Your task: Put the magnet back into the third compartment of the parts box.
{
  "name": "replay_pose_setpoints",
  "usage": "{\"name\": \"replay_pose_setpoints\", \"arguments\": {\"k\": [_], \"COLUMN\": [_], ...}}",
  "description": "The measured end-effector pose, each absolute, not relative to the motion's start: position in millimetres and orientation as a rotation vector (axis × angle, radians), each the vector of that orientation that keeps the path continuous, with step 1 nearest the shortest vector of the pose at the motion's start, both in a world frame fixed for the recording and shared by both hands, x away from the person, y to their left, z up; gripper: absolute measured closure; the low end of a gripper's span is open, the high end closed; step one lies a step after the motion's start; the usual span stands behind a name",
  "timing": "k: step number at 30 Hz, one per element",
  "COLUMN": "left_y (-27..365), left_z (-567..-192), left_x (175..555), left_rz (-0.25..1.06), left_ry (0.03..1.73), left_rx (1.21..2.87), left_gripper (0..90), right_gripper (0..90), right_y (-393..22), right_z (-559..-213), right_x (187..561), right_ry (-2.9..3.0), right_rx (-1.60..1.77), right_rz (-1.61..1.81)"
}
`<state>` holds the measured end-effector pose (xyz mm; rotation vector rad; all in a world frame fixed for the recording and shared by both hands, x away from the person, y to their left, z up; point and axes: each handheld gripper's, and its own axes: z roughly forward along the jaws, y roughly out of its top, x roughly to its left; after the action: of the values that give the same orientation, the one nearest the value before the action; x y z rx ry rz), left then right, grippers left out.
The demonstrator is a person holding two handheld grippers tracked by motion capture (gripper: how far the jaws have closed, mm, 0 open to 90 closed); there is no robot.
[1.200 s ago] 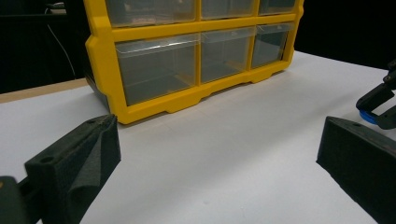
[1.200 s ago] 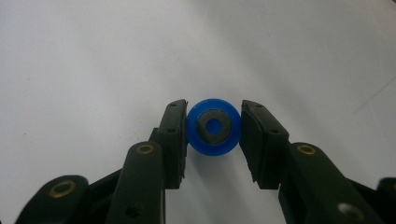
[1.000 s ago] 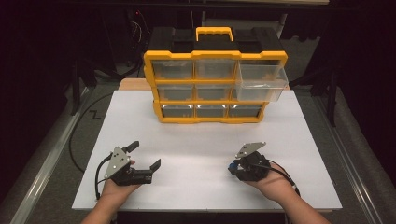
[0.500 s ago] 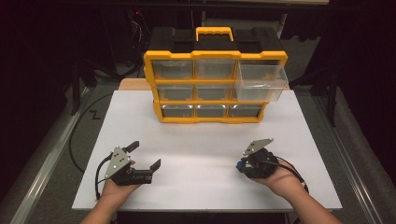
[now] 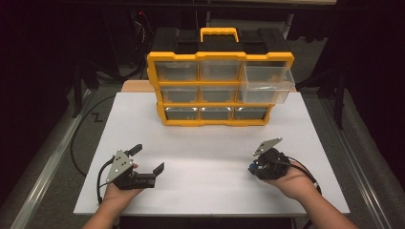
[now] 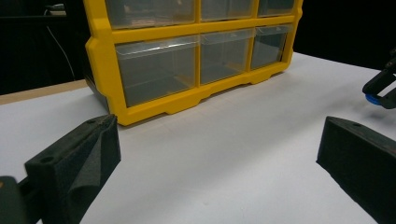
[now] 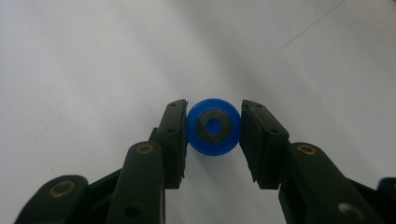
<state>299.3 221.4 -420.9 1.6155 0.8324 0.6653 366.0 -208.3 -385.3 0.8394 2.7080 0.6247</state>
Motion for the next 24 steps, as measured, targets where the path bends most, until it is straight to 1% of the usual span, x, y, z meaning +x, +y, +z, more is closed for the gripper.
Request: {"name": "replay_pose_setpoints", "arguments": {"k": [9,24], "left_y": [220.9,217.5], "left_z": [-420.9,-420.5], "left_x": [299.2,297.9], "left_rz": [0.666,0.667], "left_ry": [0.831,0.817], "left_rx": [1.615,1.624], "left_gripper": [0.2,0.2], "right_gripper": [65.1,65.2], "right_y": [-210.7,-201.8], "right_z": [-376.7,-371.6], "right_x": [368.7,372.6], "right_ry": [2.739,2.77], "right_rx": [0.837,0.778], "right_rz": [0.578,0.474]}}
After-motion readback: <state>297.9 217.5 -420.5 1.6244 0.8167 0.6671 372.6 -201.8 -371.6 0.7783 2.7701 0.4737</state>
